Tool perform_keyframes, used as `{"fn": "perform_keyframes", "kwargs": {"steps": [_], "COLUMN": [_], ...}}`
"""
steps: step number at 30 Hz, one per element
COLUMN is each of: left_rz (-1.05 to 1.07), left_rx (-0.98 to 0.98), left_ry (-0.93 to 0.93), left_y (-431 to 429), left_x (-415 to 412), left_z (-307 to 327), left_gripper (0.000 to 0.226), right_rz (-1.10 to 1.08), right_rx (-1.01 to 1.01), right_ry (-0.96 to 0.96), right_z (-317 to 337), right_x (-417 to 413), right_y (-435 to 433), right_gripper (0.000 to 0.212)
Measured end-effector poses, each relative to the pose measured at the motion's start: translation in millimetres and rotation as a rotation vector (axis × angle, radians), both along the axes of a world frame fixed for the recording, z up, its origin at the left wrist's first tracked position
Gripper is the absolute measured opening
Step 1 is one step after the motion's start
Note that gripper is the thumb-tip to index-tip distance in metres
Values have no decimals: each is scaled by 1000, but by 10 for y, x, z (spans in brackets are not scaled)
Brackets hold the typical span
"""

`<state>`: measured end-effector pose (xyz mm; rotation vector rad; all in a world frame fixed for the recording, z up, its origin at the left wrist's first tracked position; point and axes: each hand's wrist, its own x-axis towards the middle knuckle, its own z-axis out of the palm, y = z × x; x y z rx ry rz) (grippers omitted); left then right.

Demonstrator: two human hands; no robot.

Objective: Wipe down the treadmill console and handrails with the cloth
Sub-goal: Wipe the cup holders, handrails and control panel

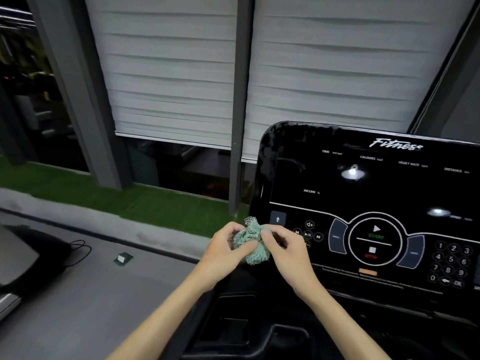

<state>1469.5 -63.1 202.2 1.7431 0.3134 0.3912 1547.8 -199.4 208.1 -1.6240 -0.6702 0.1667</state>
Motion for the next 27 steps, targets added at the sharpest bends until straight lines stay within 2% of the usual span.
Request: {"fn": "perform_keyframes", "kwargs": {"steps": [3, 7, 13, 18, 20, 23, 25, 27], "left_rz": [10, 22, 28, 110, 137, 157, 103, 28], "left_rx": [2, 9, 89, 127, 183, 377, 473, 539], "left_ry": [-25, -48, -8, 36, 99, 194, 236, 253], "left_y": [208, 371, 591, 756, 850, 975, 1032, 1093], "left_x": [-17, 4, 44, 122, 181, 286, 365, 450], "left_z": [-3, -31, -153, -258, -345, -585, -759, -902], "left_gripper": [16, 19, 20, 29, 45, 68, 68, 55], "right_rz": [-108, -216, -334, -453, -480, -503, -525, -542], "right_rx": [-54, -221, -505, -806, -884, -919, -925, -924], "right_ry": [-142, -560, -1028, -1057, -1071, -1110, -1135, -1151], "right_z": [51, 92, 104, 132, 61, -10, -15, -6], "right_x": [45, 169, 337, 436, 466, 514, 541, 559], "right_y": [203, 355, 542, 673, 693, 695, 692, 698], "right_gripper": [16, 24, 43, 57, 61, 63, 64, 64]}}
